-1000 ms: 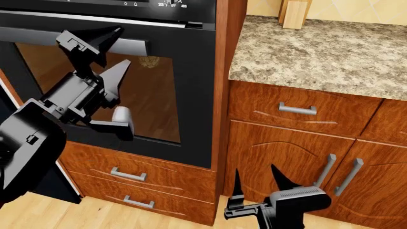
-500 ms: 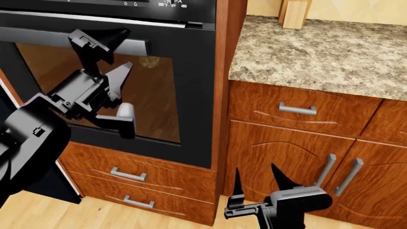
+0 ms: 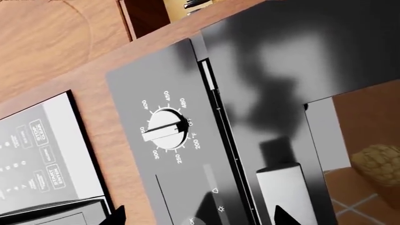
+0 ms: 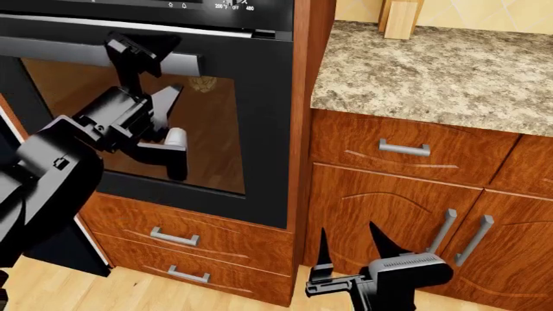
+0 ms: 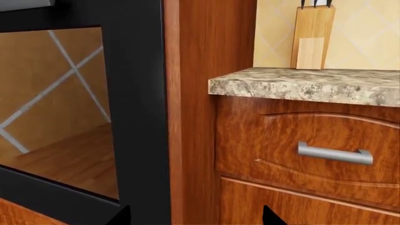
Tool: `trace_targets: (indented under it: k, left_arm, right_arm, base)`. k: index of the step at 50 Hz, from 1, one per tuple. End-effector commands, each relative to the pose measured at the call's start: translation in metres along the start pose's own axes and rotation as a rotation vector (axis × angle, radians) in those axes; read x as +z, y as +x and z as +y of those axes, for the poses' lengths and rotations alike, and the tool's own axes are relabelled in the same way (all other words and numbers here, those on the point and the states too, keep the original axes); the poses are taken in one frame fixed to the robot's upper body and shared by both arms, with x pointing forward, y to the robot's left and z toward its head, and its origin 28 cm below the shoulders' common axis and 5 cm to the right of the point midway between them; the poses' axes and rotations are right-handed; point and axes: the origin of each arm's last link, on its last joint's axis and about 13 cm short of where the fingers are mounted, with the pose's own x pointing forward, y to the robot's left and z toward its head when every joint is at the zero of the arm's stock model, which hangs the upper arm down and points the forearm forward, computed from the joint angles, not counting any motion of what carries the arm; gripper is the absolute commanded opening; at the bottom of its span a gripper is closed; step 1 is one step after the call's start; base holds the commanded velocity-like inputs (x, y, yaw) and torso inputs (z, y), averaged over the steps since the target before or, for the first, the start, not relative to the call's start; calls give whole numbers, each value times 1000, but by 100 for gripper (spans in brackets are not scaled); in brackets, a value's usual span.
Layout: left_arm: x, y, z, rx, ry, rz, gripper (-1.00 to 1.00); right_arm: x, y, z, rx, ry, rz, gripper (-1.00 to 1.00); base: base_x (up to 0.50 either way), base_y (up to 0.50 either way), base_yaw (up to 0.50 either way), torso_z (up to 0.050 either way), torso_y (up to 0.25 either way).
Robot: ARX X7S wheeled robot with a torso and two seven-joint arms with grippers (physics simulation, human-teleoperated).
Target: Open the oven door
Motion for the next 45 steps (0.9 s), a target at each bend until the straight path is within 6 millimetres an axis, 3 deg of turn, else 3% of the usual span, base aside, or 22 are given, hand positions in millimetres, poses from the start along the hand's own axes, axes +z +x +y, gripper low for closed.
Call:
trace_targets:
  k: [1,45]
  left_arm:
    - [-2,6,1,-17,-2,5,100]
    - [-10,23,1,-73,9,40,100]
  right_arm:
    - [1,0,0,1,0,-3,100]
    - [2,-1,-1,-1,2,-12,100]
  base:
    - [0,0,0,0,0]
    - [0,0,0,0,0]
